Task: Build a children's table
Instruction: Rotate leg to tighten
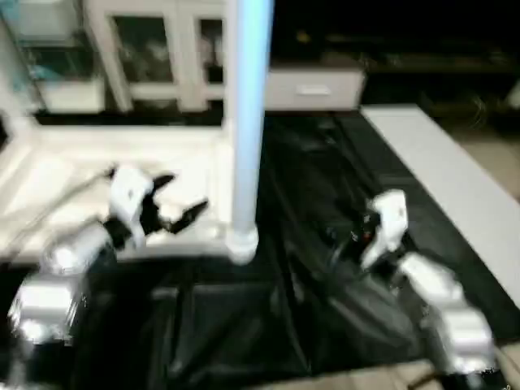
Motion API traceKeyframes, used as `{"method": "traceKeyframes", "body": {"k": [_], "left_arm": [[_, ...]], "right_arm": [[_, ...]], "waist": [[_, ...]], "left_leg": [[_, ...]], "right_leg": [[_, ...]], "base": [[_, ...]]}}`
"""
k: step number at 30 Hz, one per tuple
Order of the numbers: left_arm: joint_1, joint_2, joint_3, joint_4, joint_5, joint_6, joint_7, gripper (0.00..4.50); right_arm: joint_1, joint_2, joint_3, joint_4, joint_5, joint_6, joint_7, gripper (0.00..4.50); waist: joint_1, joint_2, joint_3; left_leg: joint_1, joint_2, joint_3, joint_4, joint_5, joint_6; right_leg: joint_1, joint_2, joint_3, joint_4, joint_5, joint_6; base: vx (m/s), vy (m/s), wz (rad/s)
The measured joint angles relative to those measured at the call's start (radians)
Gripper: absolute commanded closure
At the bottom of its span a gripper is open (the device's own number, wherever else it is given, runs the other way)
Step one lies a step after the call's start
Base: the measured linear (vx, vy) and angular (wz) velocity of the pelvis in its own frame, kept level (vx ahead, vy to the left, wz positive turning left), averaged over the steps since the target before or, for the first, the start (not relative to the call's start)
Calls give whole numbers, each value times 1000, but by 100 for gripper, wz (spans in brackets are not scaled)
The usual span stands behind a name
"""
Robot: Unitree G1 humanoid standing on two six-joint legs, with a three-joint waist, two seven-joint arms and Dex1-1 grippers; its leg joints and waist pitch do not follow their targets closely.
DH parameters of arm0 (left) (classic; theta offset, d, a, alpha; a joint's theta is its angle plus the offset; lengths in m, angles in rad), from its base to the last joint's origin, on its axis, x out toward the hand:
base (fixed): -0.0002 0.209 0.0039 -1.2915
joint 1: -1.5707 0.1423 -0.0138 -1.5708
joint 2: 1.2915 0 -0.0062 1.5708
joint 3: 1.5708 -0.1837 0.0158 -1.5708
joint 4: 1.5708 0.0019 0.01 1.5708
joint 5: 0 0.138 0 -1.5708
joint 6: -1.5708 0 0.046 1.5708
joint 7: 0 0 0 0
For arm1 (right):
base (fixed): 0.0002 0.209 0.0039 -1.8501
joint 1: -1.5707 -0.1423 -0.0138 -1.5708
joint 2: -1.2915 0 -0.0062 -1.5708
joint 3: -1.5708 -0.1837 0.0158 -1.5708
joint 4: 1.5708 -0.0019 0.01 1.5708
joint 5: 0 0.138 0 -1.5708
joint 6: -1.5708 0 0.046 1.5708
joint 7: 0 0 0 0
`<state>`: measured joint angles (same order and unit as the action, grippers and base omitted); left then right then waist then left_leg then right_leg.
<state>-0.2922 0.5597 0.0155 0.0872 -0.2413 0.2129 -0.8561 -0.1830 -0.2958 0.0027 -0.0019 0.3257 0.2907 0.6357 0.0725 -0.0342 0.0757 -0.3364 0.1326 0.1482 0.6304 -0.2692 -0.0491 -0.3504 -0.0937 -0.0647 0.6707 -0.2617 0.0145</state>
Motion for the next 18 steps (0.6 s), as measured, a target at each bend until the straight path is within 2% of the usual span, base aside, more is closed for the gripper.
{"method": "traceKeyframes", "body": {"k": [1,2,3,4,5,7,9,14,18], "left_arm": [[-5,17,-30,17,2,11,-56,7],[-7,21,-44,22,3,18,-84,7],[-21,23,-62,33,5,26,-115,7],[-45,30,-90,51,11,36,-155,7],[-66,38,-117,73,22,43,-188,7],[-124,51,-174,178,67,23,-243,7],[-159,51,-191,243,93,9,-254,7],[-265,16,-220,367,126,-48,-290,41],[-347,-4,-262,503,172,-145,-318,82]], "right_arm": [[-9,-27,-4,-9,9,8,30,70],[-12,-36,-6,-17,14,11,45,70],[-12,-44,-5,-26,19,14,62,70],[-18,-59,5,-33,24,17,86,70],[-20,-72,12,-35,27,26,106,70],[-26,-111,26,-36,35,38,156,70],[-35,-127,26,-37,39,48,180,70],[-48,-142,56,-36,38,50,230,70],[-49,-157,96,-37,37,52,275,70]], "waist": [[18,9,-4],[26,13,-6],[32,13,-8],[40,14,-9],[44,16,-9],[47,15,-9],[42,16,-9],[37,15,-9],[40,16,-9]], "left_leg": [[-3,-1,-4,-9,2,-2],[-6,0,-4,-19,8,-11],[-8,2,-3,-29,27,-16],[-15,9,1,-39,66,-8],[-18,18,3,-39,92,-10],[-24,21,6,-40,93,-11],[-28,23,7,-42,93,-11],[-33,23,12,-39,90,-4],[-34,23,13,-39,89,-4]], "right_leg": [[-2,1,-3,-6,0,0],[-6,3,-4,-8,0,-1],[-11,5,-4,-8,1,-3],[-19,12,-5,-9,14,-17],[-22,19,-5,-8,20,-19],[-25,21,-6,-15,25,-25],[-25,22,-6,-23,33,-30],[-29,22,-3,-27,35,-32],[-31,22,-4,-28,34,-32]], "base": [[-31,-59,-13],[-31,-59,-13],[-8,-64,1],[-22,-50,7],[-22,-50,7],[0,0,0],[0,0,0],[0,0,0],[0,0,0]]}}
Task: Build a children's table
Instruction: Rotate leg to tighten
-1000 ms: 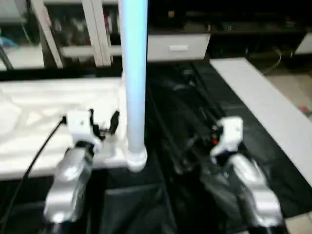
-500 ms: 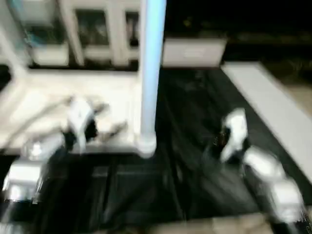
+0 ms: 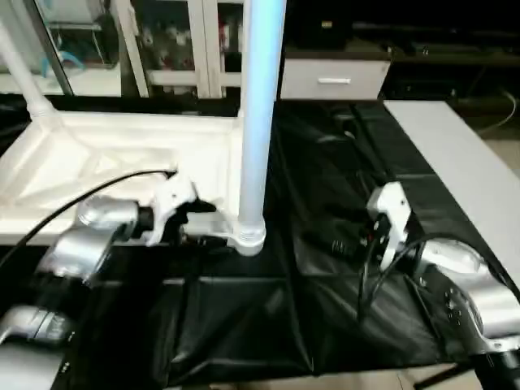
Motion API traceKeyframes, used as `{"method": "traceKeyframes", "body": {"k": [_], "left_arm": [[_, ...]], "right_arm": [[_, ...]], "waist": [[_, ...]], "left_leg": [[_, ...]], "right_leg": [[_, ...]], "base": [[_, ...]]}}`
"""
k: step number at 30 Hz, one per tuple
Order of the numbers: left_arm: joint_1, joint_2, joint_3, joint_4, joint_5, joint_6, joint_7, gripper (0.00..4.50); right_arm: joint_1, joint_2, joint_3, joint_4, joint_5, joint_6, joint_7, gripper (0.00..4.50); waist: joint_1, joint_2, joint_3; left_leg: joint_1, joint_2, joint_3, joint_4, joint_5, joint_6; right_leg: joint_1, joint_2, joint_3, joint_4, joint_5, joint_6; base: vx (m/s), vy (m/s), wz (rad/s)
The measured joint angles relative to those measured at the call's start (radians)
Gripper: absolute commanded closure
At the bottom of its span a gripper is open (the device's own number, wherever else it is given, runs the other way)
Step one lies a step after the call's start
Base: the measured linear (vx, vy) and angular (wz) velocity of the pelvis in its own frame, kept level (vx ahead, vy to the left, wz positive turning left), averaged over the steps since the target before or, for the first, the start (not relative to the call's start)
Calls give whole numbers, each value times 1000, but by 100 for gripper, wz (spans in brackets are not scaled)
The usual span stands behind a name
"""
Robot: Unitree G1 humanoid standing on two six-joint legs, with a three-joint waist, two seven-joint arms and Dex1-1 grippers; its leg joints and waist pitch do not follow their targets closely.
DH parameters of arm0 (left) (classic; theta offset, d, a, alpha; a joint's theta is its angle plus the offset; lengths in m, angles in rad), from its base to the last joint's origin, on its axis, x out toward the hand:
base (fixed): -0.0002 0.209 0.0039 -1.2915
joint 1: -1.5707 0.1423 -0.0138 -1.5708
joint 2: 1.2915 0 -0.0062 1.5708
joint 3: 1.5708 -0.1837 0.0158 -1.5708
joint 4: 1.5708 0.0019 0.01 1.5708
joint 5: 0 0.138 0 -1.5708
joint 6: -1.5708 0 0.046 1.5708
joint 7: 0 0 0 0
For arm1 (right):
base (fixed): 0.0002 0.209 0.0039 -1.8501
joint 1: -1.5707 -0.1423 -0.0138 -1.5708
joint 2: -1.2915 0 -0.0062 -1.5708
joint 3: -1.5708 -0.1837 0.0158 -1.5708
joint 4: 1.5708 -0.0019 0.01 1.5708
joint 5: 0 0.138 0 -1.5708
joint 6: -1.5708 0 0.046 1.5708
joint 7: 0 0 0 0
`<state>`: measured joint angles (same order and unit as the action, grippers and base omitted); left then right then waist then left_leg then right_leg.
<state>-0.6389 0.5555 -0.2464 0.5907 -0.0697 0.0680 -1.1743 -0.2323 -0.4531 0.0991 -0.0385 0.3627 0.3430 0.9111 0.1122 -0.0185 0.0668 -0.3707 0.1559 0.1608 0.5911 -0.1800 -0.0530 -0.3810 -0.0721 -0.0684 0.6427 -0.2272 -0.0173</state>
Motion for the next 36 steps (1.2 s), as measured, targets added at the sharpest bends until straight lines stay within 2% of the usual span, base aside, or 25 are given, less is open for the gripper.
{"method": "traceKeyframes", "body": {"k": [5,10,12,14,18,22,36], "left_arm": [[-31,0,-39,72,24,-12,-81,120],[-82,5,-63,163,55,-73,-130,161],[-101,7,-65,203,68,-101,-131,171],[-117,8,-66,242,84,-135,-123,203],[-134,0,-66,314,114,-196,-84,221],[-164,-6,-74,378,136,-236,-85,259],[-221,-22,-107,525,219,-315,-107,365]], "right_arm": [[0,-13,12,-4,0,3,27,70],[-2,-14,20,-4,0,3,36,70],[-2,-15,21,-5,0,3,36,70],[-2,-19,25,-10,0,3,38,70],[-2,-22,31,-28,0,4,57,70],[1,-22,65,-31,0,7,65,70],[2,-18,66,-38,0,14,62,70]], "waist": [[1,1,0],[2,3,1],[3,3,0],[3,4,1],[3,4,1],[4,4,1],[5,10,2]], "left_leg": [[1,0,1,0,0,0],[1,1,1,0,0,0],[1,1,1,0,0,0],[1,1,1,0,0,0],[1,1,2,0,0,0],[1,1,2,0,0,0],[1,1,2,0,0,0]], "right_leg": [[0,0,0,0,0,0],[0,0,0,1,1,-1],[1,0,0,0,1,-1],[1,0,0,0,1,-1],[1,0,0,0,1,-1],[1,0,0,0,1,-1],[1,-1,0,0,1,-1]], "base": [[0,0,0],[0,0,0],[0,0,0],[0,0,0],[0,0,0],[0,0,0],[0,0,0]]}}
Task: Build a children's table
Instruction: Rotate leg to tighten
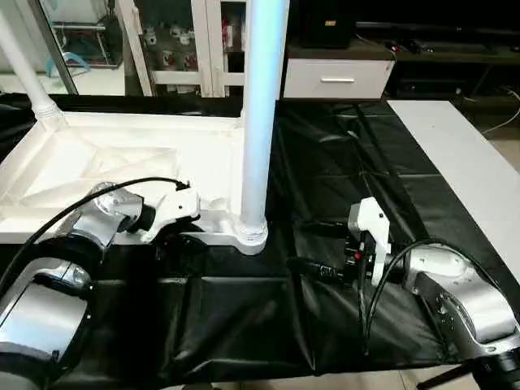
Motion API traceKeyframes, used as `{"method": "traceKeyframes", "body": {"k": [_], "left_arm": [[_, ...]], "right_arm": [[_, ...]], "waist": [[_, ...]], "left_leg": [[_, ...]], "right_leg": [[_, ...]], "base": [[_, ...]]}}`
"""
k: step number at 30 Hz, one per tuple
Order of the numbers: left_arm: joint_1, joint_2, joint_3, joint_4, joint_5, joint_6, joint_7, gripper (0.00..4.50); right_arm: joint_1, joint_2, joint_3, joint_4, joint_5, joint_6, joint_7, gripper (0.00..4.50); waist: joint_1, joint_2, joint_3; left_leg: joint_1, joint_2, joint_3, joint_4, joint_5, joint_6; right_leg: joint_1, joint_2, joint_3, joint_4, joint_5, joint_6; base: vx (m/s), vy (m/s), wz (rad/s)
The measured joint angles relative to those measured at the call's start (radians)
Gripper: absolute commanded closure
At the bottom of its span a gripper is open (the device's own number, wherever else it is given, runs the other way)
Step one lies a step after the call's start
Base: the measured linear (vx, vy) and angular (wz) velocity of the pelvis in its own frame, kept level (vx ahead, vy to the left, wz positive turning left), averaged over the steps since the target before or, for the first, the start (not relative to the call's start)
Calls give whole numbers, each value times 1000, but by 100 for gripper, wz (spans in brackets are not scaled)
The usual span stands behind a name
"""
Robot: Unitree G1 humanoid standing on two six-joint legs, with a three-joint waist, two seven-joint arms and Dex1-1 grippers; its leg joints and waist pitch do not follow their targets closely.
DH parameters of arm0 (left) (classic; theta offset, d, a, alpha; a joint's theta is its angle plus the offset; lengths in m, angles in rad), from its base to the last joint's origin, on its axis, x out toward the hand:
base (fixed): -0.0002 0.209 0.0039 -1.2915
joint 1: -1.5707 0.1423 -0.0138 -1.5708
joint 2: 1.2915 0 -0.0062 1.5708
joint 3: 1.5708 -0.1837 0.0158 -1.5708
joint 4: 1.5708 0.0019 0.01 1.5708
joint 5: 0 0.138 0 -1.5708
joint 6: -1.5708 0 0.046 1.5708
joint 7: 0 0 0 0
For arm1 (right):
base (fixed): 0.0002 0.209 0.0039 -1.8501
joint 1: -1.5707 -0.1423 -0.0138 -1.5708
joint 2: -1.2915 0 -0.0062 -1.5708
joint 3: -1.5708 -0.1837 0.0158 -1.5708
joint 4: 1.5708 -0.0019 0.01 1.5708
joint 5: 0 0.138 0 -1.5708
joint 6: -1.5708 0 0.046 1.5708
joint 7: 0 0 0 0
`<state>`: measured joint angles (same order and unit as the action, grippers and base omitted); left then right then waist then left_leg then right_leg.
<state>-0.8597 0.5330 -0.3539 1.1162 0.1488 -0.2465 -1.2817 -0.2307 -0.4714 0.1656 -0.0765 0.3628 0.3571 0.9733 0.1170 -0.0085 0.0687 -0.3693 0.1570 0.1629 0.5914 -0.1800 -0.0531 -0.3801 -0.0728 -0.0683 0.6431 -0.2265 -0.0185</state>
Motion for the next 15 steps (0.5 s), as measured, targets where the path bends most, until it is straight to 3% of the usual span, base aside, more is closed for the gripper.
{"method": "traceKeyframes", "body": {"k": [6,12,15], "left_arm": [[-11,-17,3,19,4,24,-37,412],[85,-101,54,-133,-99,111,-91,441],[112,-117,52,-184,-106,138,-86,448]], "right_arm": [[-6,38,-10,4,-1,0,-60,70],[1,36,-11,4,-8,1,-68,70],[1,35,-10,4,-13,-1,-68,70]], "waist": [[-1,10,-3],[17,20,-8],[23,23,-10]], "left_leg": [[0,0,1,0,-1,1],[-1,0,6,1,-4,6],[0,0,6,2,-3,5]], "right_leg": [[0,0,0,-1,0,0],[0,-2,1,-4,0,0],[1,-2,2,-3,0,0]], "base": [[0,0,0],[0,0,0],[0,0,0]]}}
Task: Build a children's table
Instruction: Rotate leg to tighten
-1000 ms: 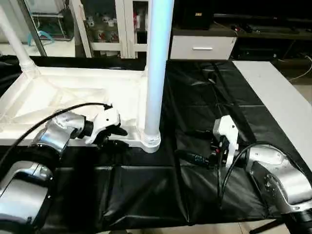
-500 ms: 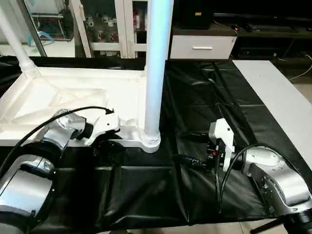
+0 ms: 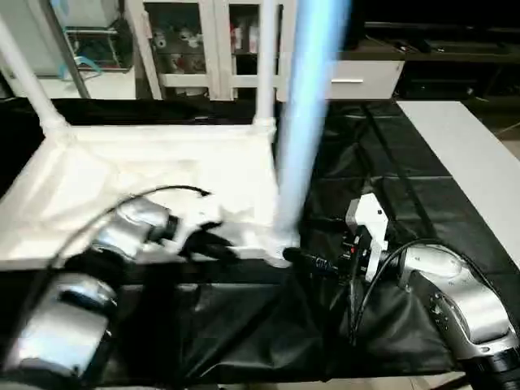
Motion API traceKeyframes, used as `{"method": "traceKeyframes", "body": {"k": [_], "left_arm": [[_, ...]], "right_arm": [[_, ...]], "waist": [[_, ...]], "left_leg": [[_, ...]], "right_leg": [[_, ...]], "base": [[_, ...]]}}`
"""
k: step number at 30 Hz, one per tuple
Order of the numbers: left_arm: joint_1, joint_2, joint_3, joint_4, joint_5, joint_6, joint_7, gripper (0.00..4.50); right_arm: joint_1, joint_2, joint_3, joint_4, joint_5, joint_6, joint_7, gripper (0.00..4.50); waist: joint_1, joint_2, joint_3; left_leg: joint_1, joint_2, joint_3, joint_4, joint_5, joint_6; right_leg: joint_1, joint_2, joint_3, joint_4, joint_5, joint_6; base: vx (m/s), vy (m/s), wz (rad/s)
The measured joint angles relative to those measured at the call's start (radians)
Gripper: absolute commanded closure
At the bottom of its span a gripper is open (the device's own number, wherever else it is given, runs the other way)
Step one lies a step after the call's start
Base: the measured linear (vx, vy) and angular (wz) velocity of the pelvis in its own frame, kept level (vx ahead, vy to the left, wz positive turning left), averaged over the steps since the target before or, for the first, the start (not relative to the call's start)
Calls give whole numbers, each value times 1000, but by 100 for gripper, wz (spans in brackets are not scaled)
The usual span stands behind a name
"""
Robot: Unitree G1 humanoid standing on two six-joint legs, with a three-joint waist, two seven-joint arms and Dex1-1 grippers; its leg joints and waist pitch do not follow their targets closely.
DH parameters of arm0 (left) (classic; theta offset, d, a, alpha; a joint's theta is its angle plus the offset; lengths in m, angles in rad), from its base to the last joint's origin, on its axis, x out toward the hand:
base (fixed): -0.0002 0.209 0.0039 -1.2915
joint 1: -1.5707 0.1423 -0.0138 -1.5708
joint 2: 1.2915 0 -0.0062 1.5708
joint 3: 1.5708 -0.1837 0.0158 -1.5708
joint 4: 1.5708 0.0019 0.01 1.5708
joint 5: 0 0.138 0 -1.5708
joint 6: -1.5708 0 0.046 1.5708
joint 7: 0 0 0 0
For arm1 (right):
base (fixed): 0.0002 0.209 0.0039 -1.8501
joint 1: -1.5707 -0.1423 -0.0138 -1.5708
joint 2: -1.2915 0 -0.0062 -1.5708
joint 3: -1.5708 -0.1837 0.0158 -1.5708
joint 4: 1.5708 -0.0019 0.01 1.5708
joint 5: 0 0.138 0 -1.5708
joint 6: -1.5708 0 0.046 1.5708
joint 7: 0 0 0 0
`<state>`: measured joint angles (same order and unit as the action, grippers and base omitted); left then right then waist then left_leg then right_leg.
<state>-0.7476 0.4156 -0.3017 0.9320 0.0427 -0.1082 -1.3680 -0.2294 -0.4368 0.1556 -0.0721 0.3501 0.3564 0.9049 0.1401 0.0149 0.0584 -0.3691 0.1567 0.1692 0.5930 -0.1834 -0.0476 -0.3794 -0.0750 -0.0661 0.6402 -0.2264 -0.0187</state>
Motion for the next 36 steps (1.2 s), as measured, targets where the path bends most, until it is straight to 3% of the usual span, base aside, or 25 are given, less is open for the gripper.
{"method": "traceKeyframes", "body": {"k": [5,14,30,36], "left_arm": [[95,-13,1,-173,-2,64,29,448],[159,-12,1,-292,3,89,75,448],[172,0,1,-324,5,102,85,448],[172,3,1,-325,5,103,85,450]], "right_arm": [[-8,-14,11,22,-20,-15,16,70],[-53,-21,46,147,-86,-69,31,70],[-160,29,92,360,-138,-175,90,70],[-165,21,108,400,-161,-210,128,122]], "waist": [[2,8,-5],[2,14,-9],[0,14,-9],[0,14,-9]], "left_leg": [[1,0,4,0,0,0],[-1,0,5,0,0,1],[-3,0,5,0,-1,2],[-3,0,5,0,-1,2]], "right_leg": [[1,-2,1,0,0,0],[-1,-2,1,-1,0,1],[-2,-2,1,-2,0,1],[-2,-2,1,-3,0,1]], "base": [[0,0,0],[0,0,0],[0,0,0],[0,0,0]]}}
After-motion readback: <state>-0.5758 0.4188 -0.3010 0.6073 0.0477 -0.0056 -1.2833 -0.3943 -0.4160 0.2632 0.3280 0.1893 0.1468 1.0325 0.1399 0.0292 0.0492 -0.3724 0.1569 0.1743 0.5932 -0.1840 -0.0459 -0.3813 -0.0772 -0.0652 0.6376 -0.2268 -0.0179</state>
